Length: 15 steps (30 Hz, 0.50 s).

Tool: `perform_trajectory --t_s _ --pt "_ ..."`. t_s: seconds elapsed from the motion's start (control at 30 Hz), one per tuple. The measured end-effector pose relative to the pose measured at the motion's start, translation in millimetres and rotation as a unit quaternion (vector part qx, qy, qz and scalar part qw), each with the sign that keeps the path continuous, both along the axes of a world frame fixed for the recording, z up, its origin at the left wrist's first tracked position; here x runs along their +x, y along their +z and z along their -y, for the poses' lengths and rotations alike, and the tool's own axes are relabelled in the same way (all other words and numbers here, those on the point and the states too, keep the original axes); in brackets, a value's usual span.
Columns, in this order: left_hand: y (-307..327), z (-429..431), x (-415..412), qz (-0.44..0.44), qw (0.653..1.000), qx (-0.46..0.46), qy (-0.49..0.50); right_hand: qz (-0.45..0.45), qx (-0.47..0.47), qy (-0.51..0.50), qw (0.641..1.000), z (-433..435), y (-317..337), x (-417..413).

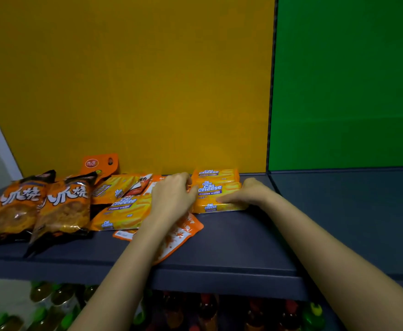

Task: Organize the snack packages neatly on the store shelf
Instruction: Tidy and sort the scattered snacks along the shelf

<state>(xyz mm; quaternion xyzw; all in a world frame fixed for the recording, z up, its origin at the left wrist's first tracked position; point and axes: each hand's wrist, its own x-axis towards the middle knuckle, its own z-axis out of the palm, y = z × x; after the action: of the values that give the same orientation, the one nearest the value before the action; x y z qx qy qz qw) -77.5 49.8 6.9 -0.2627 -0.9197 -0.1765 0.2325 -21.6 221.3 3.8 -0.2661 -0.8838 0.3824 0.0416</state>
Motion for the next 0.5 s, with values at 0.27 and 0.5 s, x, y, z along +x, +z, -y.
perform_trajectory --t_s 0.27,0.5 --pt "8.6 -22.7 -24.0 0.060 0.997 -0.009 0.039 -0.019 -0.124 0.036 0.991 -9.5 3.7 -2.0" --pt "17.3 -35.5 -47.6 0.127 0.990 -0.039 0.053 -0.019 -0.206 0.066 0.976 -31.6 -2.3 -2.3"
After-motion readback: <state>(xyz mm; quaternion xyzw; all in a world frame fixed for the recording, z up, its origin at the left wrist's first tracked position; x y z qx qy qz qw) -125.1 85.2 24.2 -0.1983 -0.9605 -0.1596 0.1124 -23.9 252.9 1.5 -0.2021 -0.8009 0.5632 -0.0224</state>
